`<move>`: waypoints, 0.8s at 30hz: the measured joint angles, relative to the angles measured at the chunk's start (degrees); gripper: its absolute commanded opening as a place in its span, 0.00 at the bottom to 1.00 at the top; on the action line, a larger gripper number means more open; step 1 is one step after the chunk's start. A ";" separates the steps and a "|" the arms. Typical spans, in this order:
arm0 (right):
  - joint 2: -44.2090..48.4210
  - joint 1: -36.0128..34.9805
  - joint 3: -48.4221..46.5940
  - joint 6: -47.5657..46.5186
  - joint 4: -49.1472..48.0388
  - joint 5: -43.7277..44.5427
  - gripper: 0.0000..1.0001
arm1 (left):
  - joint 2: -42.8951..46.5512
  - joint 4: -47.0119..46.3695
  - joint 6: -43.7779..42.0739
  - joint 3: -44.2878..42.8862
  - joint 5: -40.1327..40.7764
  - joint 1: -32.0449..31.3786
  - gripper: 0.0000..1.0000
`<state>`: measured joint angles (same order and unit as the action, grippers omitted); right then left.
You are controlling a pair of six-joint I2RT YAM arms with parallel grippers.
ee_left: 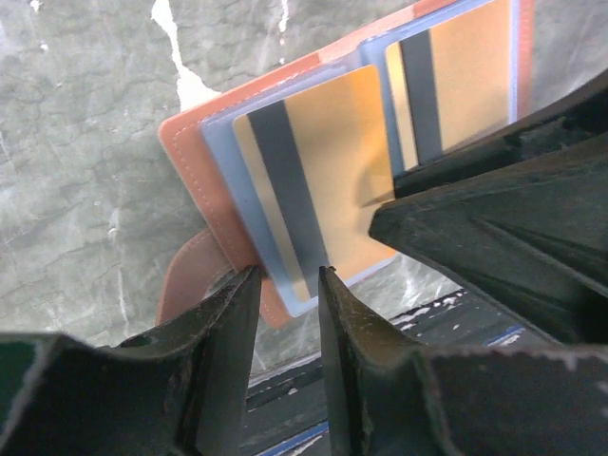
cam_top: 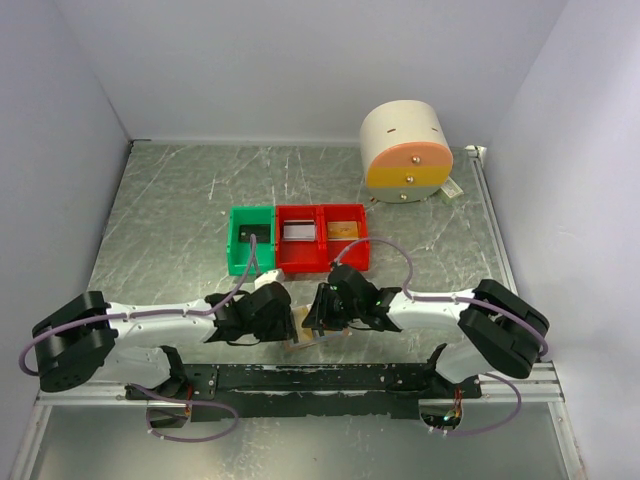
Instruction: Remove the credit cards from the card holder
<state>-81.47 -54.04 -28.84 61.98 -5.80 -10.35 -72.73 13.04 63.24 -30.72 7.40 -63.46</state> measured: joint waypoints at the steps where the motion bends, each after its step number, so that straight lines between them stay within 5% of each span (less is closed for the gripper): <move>1: -0.02 0.04 0.22 0.17 -0.39 -0.22 0.30 | -0.20 -0.04 0.07 0.28 0.00 0.00 0.40; 17: -1.05 1.49 1.55 2.49 -3.85 -2.05 0.27 | -0.33 -0.15 0.63 1.16 0.17 0.04 0.32; 24: -2.58 1.60 1.81 2.73 -5.75 -2.64 0.17 | -0.81 -0.20 0.66 1.20 0.26 0.09 0.28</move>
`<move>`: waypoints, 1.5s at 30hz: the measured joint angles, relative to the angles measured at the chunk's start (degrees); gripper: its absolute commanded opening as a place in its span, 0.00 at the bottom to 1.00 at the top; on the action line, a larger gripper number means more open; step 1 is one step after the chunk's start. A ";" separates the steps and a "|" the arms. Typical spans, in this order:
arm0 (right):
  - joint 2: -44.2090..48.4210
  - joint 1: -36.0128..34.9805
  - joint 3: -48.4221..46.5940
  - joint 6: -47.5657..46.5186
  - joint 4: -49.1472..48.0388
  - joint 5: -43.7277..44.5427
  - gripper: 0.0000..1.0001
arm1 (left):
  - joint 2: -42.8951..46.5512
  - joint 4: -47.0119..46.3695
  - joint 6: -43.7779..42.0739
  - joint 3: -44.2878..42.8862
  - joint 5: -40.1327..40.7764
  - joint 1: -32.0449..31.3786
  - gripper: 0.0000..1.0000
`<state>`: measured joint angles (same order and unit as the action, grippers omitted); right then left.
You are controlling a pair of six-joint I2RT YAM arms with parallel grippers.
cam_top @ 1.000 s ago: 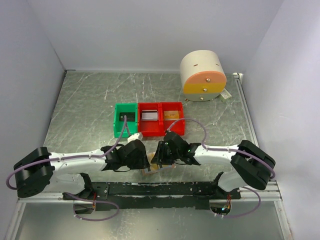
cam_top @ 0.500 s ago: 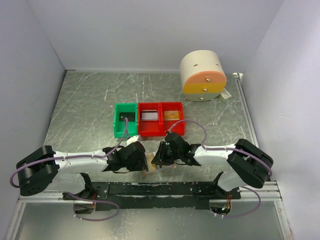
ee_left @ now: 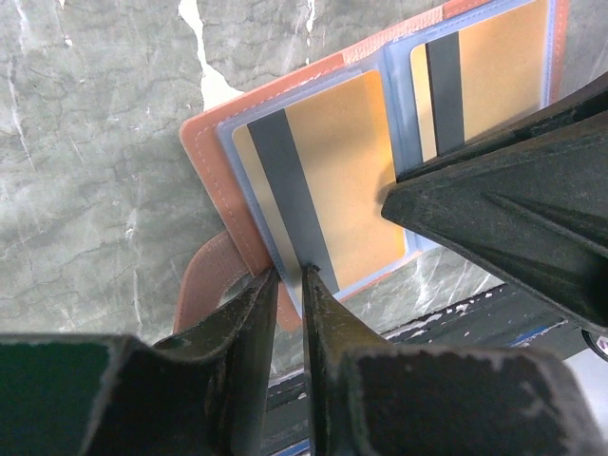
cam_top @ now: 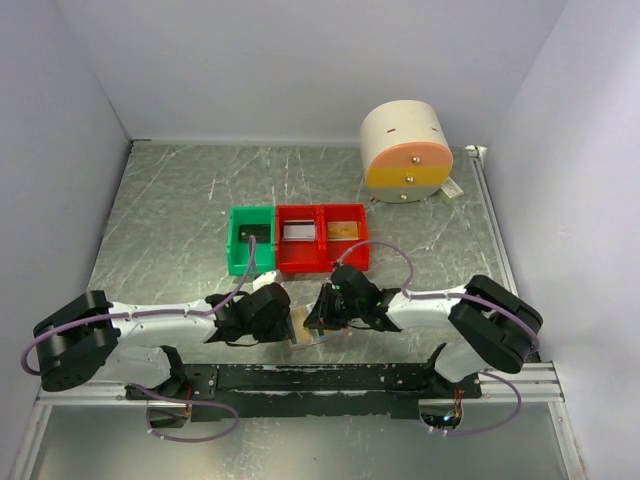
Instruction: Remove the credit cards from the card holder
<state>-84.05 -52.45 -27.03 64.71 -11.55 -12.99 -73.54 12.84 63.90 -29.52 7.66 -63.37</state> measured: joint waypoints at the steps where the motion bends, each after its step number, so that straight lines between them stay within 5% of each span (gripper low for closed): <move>1: -0.04 0.00 0.33 0.09 -0.63 -0.20 0.15 | -0.02 0.02 0.00 0.00 0.00 0.02 0.27; 6: -0.04 0.63 2.32 1.05 -3.76 -1.09 0.00 | -0.09 0.04 0.02 0.00 0.02 0.07 0.26; 45: 5.99 7.50 3.58 -3.37 0.46 -4.92 0.00 | -0.09 0.17 0.22 0.02 0.11 0.15 0.23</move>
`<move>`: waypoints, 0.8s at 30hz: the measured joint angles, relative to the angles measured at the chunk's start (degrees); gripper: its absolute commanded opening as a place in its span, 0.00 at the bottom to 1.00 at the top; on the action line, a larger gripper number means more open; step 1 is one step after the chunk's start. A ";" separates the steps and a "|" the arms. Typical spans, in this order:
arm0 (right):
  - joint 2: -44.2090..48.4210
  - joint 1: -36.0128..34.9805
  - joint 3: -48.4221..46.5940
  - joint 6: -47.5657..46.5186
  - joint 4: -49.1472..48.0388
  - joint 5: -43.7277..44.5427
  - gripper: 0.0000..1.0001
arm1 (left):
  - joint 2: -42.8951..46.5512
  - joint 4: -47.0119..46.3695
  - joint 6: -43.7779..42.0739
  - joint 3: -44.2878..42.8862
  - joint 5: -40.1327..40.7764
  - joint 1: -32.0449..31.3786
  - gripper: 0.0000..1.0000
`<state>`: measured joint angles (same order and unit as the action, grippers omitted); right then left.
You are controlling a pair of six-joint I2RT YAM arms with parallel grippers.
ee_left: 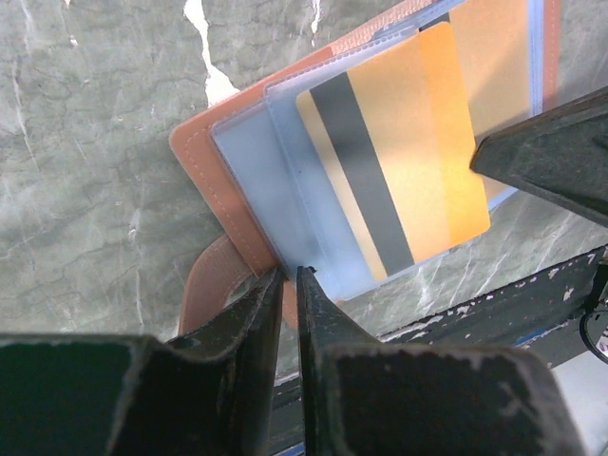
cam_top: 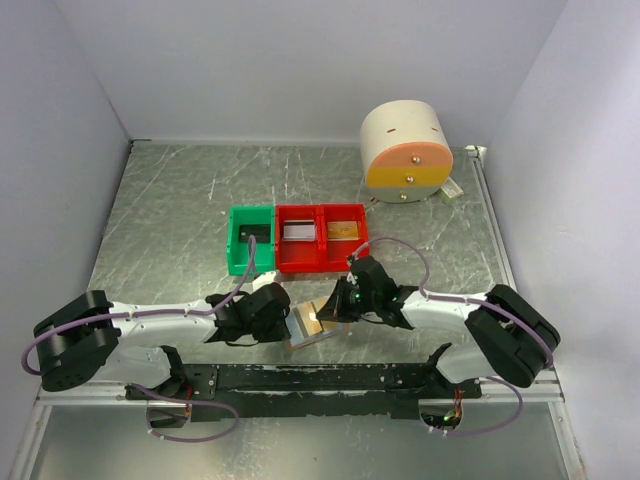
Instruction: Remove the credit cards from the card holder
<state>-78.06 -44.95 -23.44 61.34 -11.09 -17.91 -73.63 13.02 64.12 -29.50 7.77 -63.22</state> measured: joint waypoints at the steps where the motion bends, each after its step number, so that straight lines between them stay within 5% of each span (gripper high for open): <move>1: 0.00 0.57 0.04 -0.55 0.07 -0.68 0.00 | 0.00 0.00 0.00 0.00 0.00 0.00 0.23; 14: -0.90 1.36 0.07 -2.89 -0.04 -3.76 0.00 | 3.02 5.46 -2.19 -4.98 1.77 0.00 0.42; 24: -0.92 1.38 0.42 -2.69 -0.44 -3.74 0.00 | -1.57 0.07 -4.28 -6.03 1.14 0.94 0.25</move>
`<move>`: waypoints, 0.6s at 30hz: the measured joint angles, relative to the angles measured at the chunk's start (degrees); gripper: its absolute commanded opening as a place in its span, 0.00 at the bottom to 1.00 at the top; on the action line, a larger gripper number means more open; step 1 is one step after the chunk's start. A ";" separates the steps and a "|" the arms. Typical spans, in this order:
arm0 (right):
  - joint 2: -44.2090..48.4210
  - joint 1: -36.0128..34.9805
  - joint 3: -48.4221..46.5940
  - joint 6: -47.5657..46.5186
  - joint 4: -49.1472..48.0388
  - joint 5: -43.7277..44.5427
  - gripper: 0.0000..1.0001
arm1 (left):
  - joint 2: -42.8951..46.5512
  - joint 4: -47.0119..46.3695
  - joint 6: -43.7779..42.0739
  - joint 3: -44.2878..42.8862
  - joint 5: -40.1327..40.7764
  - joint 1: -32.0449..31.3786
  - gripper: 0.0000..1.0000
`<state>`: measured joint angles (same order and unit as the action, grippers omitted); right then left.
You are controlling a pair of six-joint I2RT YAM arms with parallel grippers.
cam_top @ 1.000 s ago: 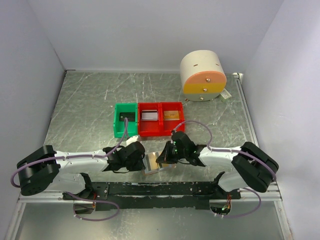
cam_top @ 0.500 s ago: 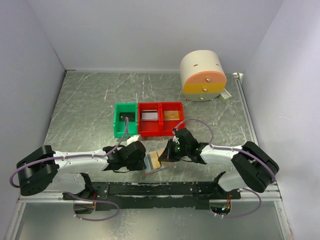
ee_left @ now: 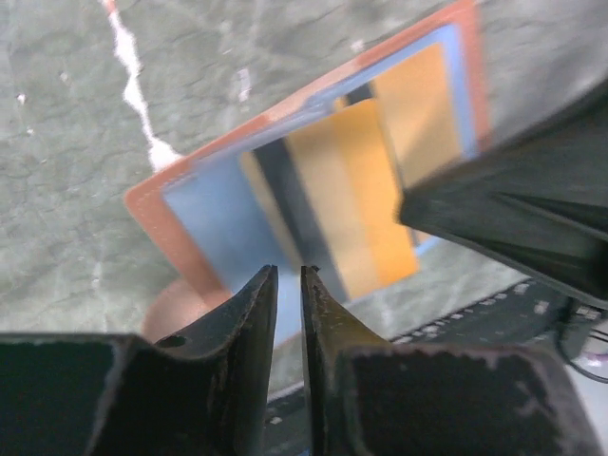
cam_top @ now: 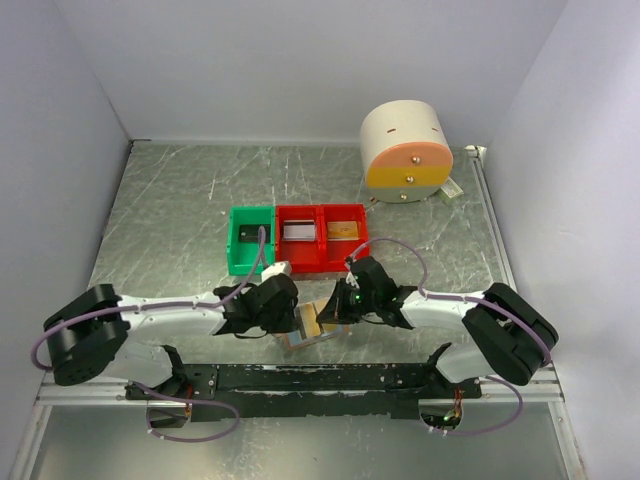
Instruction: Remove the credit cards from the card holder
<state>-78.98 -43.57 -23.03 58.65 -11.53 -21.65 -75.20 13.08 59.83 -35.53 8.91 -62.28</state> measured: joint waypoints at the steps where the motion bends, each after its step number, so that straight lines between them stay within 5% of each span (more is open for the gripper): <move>1: 0.00 0.00 0.00 0.00 0.00 -0.02 0.00 | -1.40 -0.48 0.15 0.66 -0.35 0.15 0.24; 5: 0.02 0.00 0.02 0.07 -0.11 -0.04 0.01 | -4.04 -2.62 0.61 1.66 -1.36 0.42 0.19; 12: -0.04 0.02 0.79 0.92 -2.32 -0.90 0.17 | -5.16 -4.59 1.62 2.10 -1.73 0.44 0.16; 18: -2.91 0.02 0.79 1.46 -4.87 -2.03 0.16 | -4.81 -5.25 2.19 2.67 -1.73 0.48 0.14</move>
<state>-81.89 -43.55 -22.24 60.12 -16.40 -23.68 -80.01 7.84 62.02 -32.86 7.18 -61.80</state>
